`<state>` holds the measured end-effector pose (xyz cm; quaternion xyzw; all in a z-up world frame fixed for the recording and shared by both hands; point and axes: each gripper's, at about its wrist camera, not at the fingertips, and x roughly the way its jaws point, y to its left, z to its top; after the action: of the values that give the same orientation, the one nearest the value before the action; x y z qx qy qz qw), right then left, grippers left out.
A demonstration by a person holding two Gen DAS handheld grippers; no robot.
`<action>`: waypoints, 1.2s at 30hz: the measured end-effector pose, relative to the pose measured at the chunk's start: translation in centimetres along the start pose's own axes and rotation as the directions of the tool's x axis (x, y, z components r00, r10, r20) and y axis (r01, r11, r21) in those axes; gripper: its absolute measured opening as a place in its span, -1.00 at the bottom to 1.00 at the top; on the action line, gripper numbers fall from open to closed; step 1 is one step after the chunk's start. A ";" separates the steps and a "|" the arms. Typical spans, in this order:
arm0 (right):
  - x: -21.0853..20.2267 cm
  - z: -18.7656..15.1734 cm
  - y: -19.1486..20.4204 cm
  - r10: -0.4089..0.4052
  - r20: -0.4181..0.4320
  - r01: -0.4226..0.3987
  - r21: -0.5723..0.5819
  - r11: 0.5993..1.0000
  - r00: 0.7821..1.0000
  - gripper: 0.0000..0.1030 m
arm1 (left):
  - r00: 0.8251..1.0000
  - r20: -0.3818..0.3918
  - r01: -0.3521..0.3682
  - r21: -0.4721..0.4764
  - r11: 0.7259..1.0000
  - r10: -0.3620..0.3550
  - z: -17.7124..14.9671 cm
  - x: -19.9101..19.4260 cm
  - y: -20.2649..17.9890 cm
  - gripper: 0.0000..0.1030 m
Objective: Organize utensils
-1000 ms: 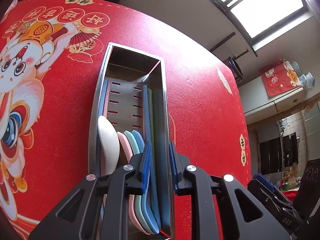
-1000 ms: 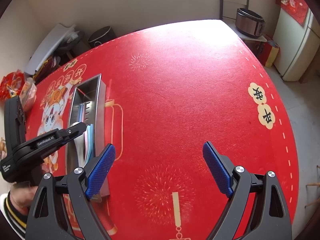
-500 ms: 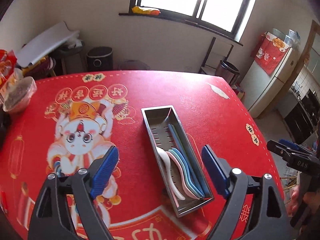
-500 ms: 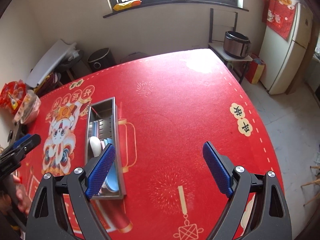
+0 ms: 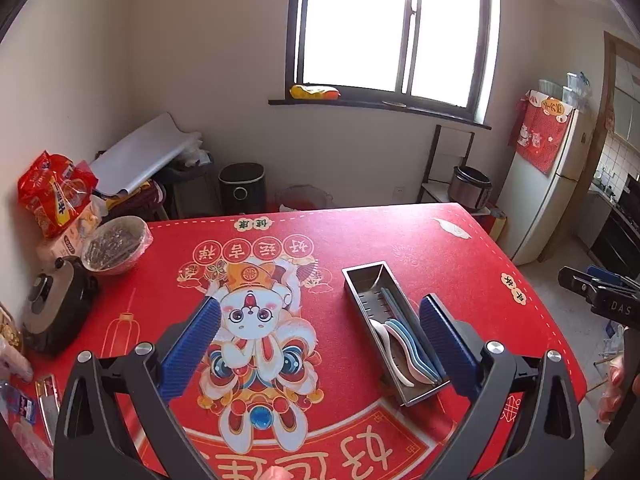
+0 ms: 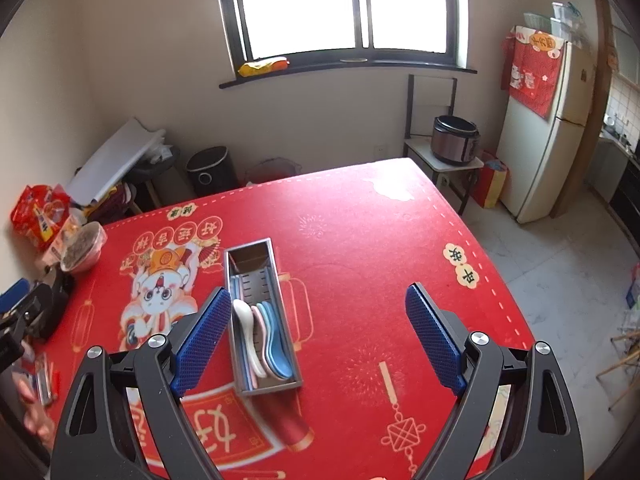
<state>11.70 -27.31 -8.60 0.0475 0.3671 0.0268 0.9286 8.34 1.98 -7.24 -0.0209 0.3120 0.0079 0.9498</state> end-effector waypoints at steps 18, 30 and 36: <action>-7.4 -2.3 3.7 -0.068 0.157 0.068 0.009 0.998 0.985 0.67 | 0.995 0.103 -0.012 0.062 0.998 0.005 -0.4 -6.1 0.4 0.88; -8.9 -2.3 3.8 -0.114 0.202 0.113 0.018 0.993 0.973 0.67 | 0.993 0.121 0.008 0.062 0.998 -0.015 -0.2 -6.5 0.4 0.88; -9.1 -2.1 3.3 -0.144 0.209 0.139 0.038 0.990 0.967 0.67 | 0.991 0.132 0.003 0.065 0.998 -0.011 -0.1 -6.6 -0.1 0.88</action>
<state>3.53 -24.71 -3.59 0.0343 0.2692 -0.0490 0.9612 2.92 1.83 -3.39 0.0092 0.2484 -0.0042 0.9686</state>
